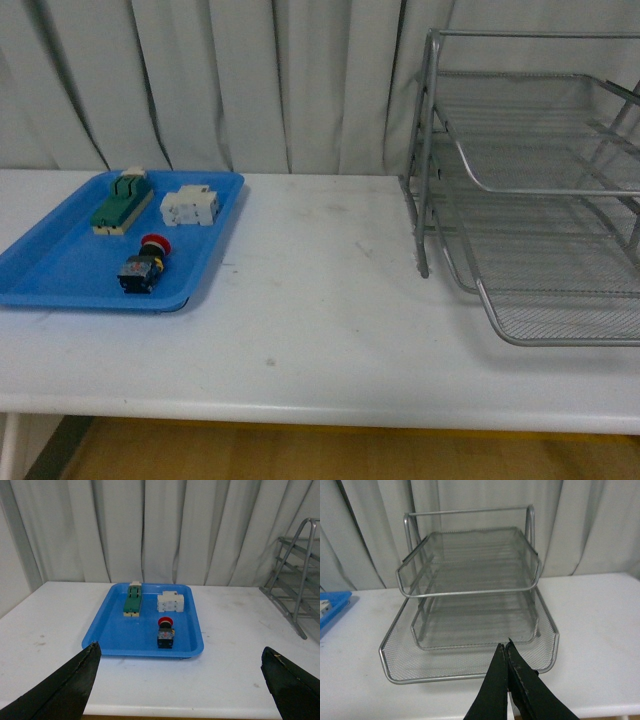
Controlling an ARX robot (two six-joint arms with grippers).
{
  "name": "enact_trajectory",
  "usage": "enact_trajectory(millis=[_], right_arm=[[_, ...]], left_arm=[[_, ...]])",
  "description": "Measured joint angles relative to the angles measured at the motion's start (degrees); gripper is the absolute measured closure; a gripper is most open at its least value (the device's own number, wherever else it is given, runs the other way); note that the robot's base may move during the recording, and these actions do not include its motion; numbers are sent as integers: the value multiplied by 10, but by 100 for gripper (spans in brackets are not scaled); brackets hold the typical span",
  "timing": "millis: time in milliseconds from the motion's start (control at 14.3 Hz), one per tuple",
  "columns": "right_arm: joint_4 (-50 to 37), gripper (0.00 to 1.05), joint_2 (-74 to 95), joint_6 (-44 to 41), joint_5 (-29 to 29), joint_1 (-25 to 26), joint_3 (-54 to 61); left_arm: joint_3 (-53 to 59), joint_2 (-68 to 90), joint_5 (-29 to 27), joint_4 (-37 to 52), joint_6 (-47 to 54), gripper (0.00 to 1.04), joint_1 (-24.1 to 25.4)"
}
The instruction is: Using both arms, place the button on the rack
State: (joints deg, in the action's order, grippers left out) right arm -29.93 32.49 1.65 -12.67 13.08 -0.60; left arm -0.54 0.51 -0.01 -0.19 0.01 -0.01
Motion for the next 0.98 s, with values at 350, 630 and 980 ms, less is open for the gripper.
enact_trajectory(millis=[350, 630, 980], right_arm=[[150, 103, -176, -13, 111, -115, 0], [193, 103, -219, -15, 127, -131, 0], [303, 103, -323, -15, 127, -131, 0]], left_arm=[[0, 0, 0, 0, 0, 7, 0], [0, 0, 0, 0, 0, 7, 0], [0, 0, 0, 0, 0, 7, 0]])
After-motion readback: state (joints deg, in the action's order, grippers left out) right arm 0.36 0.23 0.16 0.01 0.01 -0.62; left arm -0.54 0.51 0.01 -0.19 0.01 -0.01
